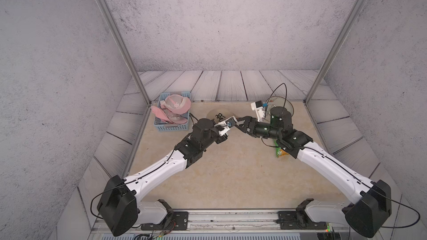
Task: Turn the baseball cap inside out
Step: Turn over the baseball cap, then place the baseball cap at the center of the board.
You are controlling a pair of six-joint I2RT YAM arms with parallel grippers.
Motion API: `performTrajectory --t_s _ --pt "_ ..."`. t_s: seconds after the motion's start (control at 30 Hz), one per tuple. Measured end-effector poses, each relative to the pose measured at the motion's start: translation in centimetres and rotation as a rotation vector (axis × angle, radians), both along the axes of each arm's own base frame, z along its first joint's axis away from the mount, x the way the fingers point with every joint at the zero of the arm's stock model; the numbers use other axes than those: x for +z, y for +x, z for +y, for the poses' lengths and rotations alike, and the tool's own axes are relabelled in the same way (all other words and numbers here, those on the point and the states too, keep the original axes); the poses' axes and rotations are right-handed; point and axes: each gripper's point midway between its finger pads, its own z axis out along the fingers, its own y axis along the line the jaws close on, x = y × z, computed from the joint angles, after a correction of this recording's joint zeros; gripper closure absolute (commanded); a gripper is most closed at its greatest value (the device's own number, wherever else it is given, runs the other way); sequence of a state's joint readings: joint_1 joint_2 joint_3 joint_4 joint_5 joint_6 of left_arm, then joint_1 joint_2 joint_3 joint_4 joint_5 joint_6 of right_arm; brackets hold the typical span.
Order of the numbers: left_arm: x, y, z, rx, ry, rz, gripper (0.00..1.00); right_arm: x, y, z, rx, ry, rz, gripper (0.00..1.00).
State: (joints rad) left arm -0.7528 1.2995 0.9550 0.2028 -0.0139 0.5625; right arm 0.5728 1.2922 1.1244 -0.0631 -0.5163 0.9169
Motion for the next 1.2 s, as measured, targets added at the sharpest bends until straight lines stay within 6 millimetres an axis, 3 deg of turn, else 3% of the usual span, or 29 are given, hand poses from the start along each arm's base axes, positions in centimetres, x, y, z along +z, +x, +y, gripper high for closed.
performTrajectory --t_s 0.17,0.4,0.5,0.57,0.63,0.77,0.87,1.03,1.2 --pt "-0.2 -1.0 -0.6 -0.02 0.015 -0.054 1.0 0.2 0.7 -0.3 -0.032 0.03 0.025 0.32" --pt "-0.1 -1.6 -1.0 -0.023 0.038 -0.101 1.0 -1.5 1.9 -0.3 -0.06 0.041 0.092 0.42" --pt "0.3 -2.1 -1.4 -0.035 0.049 -0.129 1.0 -2.4 2.2 0.2 -0.05 0.043 0.121 0.55" --pt "0.1 -2.2 -1.3 -0.026 0.075 -0.142 0.98 -2.4 2.2 0.5 -0.033 0.059 0.129 0.69" --pt "0.0 -2.2 -1.2 -0.016 0.102 -0.16 0.81 -2.3 2.2 0.6 -0.026 0.076 0.152 0.82" --pt "0.0 -2.9 -1.4 -0.034 0.122 -0.181 0.48 -1.9 2.2 0.7 -0.015 0.104 0.154 0.95" --pt "1.5 -4.0 -1.4 -0.054 0.088 -0.208 0.34 -1.9 2.3 0.9 0.004 0.111 0.125 1.0" --pt "6.2 -5.5 1.0 -0.005 -0.054 -0.26 0.23 -5.0 3.6 1.0 0.032 0.057 0.129 1.0" --pt "7.9 -6.2 3.8 0.079 -0.187 -0.203 0.2 -8.1 4.9 0.6 0.078 0.004 0.12 1.0"
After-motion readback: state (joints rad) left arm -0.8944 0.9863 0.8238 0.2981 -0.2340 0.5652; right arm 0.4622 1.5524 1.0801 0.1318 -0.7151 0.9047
